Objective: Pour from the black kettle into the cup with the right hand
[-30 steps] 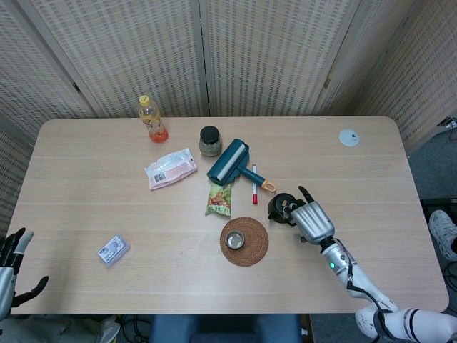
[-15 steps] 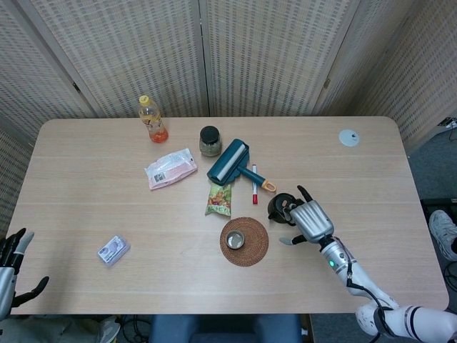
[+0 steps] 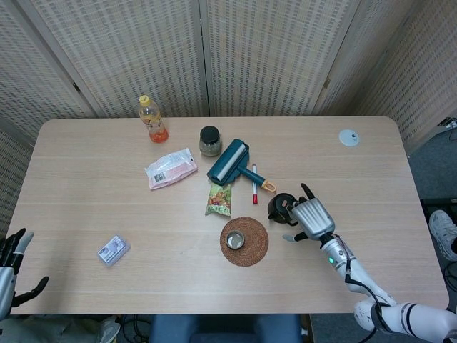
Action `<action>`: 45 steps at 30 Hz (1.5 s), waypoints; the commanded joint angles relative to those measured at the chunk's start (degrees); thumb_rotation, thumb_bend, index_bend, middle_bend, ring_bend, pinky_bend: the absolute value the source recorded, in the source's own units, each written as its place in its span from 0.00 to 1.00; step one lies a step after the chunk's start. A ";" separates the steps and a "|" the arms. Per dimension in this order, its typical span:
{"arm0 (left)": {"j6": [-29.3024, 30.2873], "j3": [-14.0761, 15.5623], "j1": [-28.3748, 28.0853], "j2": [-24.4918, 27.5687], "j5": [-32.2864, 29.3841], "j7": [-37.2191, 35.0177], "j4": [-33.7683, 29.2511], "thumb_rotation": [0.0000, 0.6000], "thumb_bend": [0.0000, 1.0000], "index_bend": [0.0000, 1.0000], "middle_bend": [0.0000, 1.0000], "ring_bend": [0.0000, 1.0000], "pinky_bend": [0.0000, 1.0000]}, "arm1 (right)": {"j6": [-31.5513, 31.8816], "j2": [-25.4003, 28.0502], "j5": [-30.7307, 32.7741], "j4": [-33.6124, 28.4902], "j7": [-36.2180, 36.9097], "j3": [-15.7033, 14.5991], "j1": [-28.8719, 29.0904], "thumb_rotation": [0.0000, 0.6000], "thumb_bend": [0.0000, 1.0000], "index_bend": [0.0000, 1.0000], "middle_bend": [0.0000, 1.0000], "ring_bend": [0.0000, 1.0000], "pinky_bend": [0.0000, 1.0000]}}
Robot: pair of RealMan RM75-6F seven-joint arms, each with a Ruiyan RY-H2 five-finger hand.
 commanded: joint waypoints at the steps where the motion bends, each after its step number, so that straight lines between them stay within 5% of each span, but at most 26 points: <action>1: 0.07 0.00 0.05 -0.07 0.00 -0.07 0.10 1.00 0.24 0.00 0.00 0.01 0.00 | -0.16 -0.21 0.14 0.17 -0.39 -0.11 0.08 0.48 0.00 0.49 0.49 0.35 0.00; 45: -0.02 0.11 0.63 -0.37 -0.53 -0.92 1.35 1.00 0.24 0.00 0.00 0.01 0.00 | -0.94 -1.36 2.30 0.88 -5.92 -3.05 -0.72 0.48 0.00 0.56 0.55 0.41 0.00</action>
